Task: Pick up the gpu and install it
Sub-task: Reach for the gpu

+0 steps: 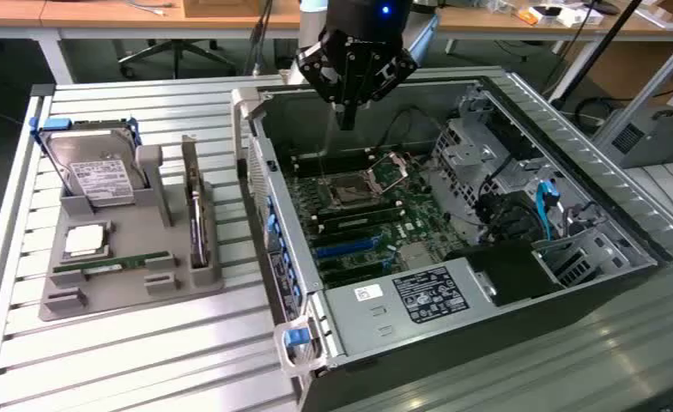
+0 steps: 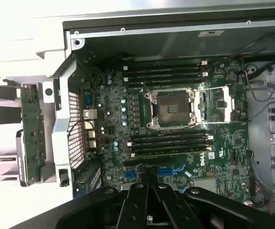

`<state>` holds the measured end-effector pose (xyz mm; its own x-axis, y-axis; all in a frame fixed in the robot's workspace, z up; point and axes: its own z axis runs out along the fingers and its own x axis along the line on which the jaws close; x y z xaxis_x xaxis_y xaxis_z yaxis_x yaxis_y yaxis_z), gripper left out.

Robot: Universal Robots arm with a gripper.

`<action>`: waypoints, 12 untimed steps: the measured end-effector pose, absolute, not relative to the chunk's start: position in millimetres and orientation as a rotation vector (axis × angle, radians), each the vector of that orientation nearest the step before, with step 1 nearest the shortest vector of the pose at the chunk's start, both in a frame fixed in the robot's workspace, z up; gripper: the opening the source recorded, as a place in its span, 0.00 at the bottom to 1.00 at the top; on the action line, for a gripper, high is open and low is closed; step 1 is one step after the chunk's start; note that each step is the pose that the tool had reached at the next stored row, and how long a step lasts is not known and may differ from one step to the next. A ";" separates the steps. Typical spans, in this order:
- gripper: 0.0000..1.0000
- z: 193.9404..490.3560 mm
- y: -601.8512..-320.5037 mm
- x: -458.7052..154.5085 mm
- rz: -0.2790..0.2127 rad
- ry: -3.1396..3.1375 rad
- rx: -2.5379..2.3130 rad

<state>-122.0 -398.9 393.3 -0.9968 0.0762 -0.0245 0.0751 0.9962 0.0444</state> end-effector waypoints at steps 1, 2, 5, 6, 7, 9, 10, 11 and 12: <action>0.11 393.3 -398.9 -122.5 0.068 3.113 0.118; 0.11 393.3 -399.0 -123.8 0.068 3.112 0.118; 0.11 393.3 -398.9 -126.6 0.068 3.113 0.118; 0.11 393.3 -398.9 -127.3 0.068 3.112 0.118; 0.11 393.3 -398.9 -127.9 0.068 3.112 0.118; 0.11 393.3 -398.9 -128.8 0.068 3.112 0.118; 0.11 393.3 -398.9 -129.4 0.068 3.113 0.118; 0.11 393.3 -398.9 -129.9 0.068 3.113 0.118; 0.11 393.3 -398.9 -130.4 0.068 3.113 0.118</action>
<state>-130.4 -398.9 393.3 -0.9968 0.0762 -0.0245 0.0751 0.9962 0.0443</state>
